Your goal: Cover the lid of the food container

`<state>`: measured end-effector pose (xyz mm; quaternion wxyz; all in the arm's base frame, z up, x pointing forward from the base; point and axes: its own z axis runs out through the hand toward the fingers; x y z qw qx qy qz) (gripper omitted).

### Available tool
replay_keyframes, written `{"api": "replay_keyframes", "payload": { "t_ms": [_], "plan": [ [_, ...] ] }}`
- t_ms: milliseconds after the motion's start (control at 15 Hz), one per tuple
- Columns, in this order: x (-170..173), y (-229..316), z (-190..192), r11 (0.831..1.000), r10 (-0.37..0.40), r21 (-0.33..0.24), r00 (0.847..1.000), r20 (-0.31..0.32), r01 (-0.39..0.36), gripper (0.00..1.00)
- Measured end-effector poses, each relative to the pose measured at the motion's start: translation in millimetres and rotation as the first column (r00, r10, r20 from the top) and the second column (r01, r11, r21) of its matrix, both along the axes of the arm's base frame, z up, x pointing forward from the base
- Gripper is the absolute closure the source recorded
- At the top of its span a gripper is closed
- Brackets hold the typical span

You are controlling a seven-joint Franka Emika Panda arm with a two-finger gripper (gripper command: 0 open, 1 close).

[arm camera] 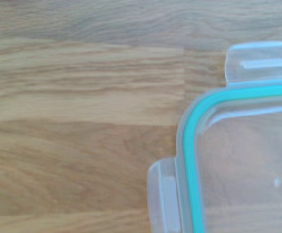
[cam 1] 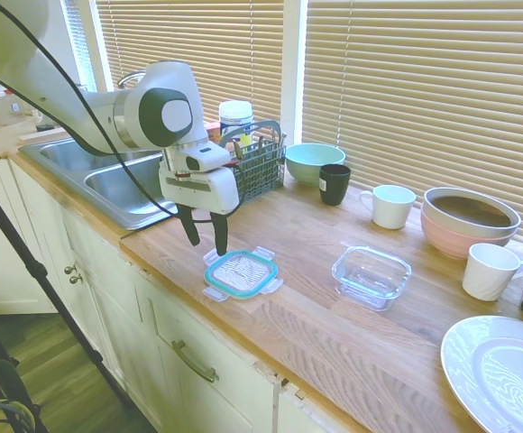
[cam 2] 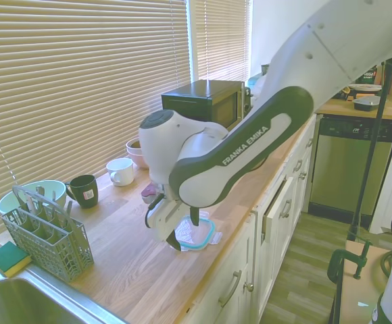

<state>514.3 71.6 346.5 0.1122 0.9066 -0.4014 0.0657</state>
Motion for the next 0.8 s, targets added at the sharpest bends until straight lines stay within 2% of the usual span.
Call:
{"api": "replay_keyframes", "payload": {
  "t_ms": [267, 800],
  "plan": [
    [23.4, 8.7, -18.8, 0.997, 0.012, -0.078, 0.999, -0.033, -0.014, 0.00],
    [31.2, 8.0, -30.2, 0.988, 0.039, -0.146, 0.997, -0.068, -0.049, 0.00]
  ]
}}
